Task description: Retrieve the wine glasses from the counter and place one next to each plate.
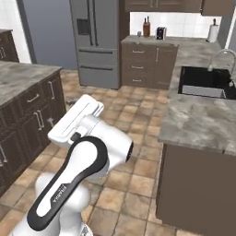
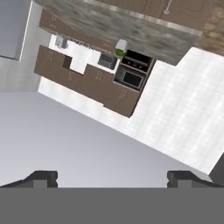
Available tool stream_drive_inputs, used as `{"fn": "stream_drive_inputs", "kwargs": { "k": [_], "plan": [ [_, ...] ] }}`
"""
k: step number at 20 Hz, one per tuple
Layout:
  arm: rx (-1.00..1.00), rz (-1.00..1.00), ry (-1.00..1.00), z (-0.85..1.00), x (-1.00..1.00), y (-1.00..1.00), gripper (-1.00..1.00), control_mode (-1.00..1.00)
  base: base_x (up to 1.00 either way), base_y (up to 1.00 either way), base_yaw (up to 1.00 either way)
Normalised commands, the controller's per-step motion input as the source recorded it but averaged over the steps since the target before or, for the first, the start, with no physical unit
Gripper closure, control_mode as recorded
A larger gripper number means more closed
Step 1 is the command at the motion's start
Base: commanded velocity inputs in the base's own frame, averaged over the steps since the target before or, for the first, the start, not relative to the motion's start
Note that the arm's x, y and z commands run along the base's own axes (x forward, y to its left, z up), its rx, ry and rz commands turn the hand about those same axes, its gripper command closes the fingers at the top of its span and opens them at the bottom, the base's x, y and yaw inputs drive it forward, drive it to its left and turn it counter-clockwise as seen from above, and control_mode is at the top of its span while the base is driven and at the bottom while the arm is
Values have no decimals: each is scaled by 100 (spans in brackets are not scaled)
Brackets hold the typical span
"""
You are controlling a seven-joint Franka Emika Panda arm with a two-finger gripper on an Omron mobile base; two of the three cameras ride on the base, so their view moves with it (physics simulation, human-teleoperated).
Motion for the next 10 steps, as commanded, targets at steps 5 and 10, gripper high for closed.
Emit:
{"fn": "stream_drive_inputs", "kwargs": {
  "k": [5, 10],
  "plan": [
    [0, 0, 0, 0, 0, 0, -100, 100, 67, 100, -4],
    [0, 0, 0, 0, 0, 0, -100, 100, 100, 78, 23]
  ]
}}
